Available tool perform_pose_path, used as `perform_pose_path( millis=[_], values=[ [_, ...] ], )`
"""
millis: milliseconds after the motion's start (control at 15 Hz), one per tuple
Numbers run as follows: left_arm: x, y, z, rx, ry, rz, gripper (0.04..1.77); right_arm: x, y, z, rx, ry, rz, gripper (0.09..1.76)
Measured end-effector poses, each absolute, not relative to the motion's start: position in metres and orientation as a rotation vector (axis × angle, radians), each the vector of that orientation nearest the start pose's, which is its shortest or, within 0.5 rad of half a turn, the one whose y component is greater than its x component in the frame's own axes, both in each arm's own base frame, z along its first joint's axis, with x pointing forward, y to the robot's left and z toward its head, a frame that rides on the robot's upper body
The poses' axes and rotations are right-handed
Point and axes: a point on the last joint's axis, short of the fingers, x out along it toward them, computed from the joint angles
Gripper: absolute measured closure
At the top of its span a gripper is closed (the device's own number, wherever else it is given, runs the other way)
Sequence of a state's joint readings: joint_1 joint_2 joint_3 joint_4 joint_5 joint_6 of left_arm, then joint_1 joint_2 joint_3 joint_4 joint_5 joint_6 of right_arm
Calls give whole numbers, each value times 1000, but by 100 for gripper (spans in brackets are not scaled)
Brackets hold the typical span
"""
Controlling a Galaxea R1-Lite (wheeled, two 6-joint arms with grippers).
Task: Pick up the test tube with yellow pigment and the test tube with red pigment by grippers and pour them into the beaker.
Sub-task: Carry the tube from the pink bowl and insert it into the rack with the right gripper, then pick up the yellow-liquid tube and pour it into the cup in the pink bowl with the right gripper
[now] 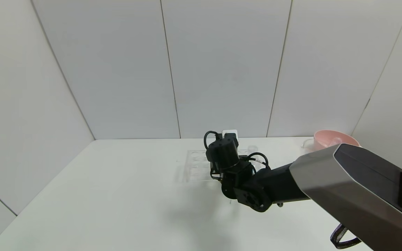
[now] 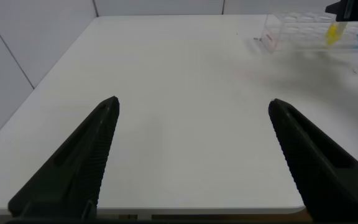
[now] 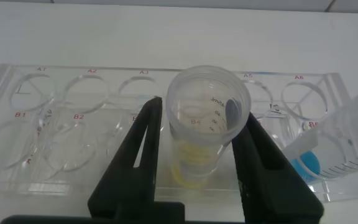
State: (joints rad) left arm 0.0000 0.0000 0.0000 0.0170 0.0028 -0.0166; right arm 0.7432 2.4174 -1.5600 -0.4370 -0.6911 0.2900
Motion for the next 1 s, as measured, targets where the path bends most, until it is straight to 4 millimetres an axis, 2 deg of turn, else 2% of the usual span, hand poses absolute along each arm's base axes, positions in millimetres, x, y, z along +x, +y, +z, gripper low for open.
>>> perform_pose_path(
  millis=[67, 733, 1000],
  values=[
    [-23, 0, 74, -17, 17, 3, 9, 366, 318, 76, 10, 321, 5, 133],
    [-23, 0, 74, -17, 17, 3, 9, 364, 319, 77, 6, 322, 10, 132],
    [-23, 0, 74, -16, 17, 2, 9, 362, 317, 96, -1, 296, 20, 132]
  ],
)
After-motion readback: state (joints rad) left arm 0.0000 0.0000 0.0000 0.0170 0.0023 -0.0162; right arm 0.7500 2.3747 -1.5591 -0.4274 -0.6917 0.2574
